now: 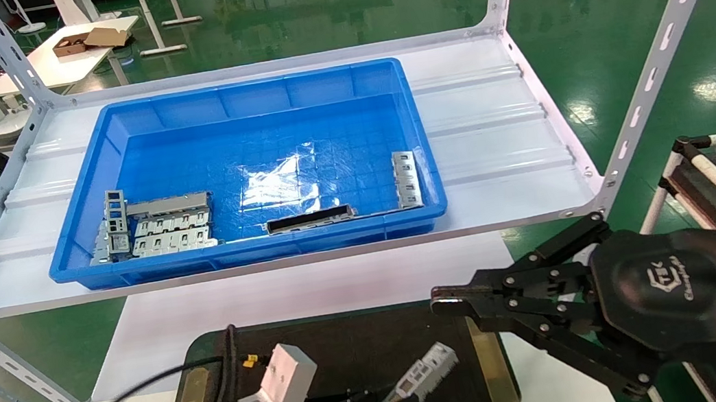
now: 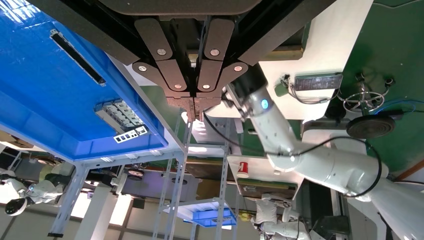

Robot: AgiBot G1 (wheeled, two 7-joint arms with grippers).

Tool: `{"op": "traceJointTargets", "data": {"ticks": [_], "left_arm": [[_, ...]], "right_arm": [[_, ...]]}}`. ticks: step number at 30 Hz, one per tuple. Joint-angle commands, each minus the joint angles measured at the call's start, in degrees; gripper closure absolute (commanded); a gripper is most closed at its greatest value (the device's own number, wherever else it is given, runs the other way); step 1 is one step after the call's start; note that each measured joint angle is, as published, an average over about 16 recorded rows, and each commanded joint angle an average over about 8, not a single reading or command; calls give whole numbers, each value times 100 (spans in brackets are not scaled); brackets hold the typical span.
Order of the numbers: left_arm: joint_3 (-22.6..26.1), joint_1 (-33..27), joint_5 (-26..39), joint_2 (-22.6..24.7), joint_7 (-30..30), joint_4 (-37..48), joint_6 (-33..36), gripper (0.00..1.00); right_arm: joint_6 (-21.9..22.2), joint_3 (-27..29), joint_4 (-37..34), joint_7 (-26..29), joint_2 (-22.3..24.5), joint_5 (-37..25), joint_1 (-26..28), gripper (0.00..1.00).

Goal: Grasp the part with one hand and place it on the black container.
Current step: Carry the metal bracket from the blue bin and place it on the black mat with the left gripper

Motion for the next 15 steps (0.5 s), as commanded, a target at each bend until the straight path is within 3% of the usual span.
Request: {"op": "traceJointTargets", "data": {"ticks": [1, 9, 15], "left_arm": [[66, 225, 225, 104, -188, -96, -534, 100], [378, 435, 987, 978, -855, 497, -2196, 100], [542, 314, 1278, 1576, -1309, 1214, -2967, 100]], "right_arm": [[0, 0, 0, 0, 0, 0, 0, 100], [0, 0, 0, 0, 0, 0, 0, 100], [0, -1, 0, 0, 0, 0, 0, 100]]}}
